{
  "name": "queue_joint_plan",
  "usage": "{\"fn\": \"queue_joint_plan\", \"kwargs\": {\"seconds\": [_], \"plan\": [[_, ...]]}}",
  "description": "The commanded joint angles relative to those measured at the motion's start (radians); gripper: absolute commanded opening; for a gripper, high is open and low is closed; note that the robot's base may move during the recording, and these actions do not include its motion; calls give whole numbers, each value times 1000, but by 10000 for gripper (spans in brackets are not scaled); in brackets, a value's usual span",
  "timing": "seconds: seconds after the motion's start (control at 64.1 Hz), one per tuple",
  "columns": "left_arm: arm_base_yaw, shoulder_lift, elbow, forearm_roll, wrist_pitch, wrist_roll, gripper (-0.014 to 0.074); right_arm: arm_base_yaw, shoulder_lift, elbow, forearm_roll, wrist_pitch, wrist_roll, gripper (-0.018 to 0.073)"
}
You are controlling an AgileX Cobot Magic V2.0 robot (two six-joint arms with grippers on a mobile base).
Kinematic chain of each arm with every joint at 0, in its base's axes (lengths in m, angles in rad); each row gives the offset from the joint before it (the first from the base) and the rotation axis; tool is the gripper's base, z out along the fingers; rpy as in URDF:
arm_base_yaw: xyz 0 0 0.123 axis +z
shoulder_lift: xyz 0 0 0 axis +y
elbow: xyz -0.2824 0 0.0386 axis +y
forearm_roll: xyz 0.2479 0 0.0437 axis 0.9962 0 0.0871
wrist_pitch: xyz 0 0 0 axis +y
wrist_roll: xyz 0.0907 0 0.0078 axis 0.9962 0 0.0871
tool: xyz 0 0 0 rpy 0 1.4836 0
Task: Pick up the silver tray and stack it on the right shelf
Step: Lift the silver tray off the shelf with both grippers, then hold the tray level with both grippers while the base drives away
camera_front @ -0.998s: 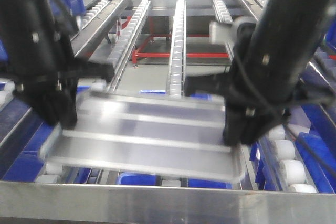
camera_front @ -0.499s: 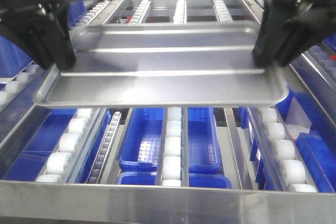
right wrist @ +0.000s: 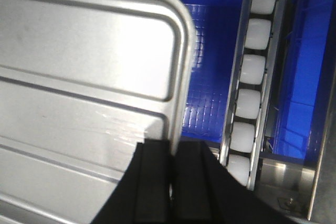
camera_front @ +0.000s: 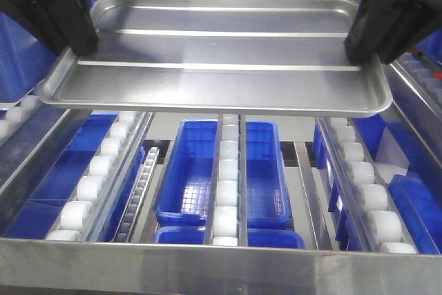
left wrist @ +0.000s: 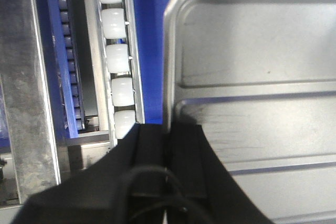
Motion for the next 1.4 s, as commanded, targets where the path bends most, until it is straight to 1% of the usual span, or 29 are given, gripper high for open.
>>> {"fn": "queue_joint_plan", "kwargs": {"seconds": [0.0, 0.14, 1.388], "plan": [[-4, -39, -35, 44, -9, 7, -93, -4, -31, -35, -38, -49, -20, 56], [-4, -39, -35, 44, 26, 7, -93, -4, -31, -35, -38, -49, -20, 56], [-4, -39, -35, 44, 26, 7, -93, -4, -31, -35, -38, -49, -20, 56]]}}
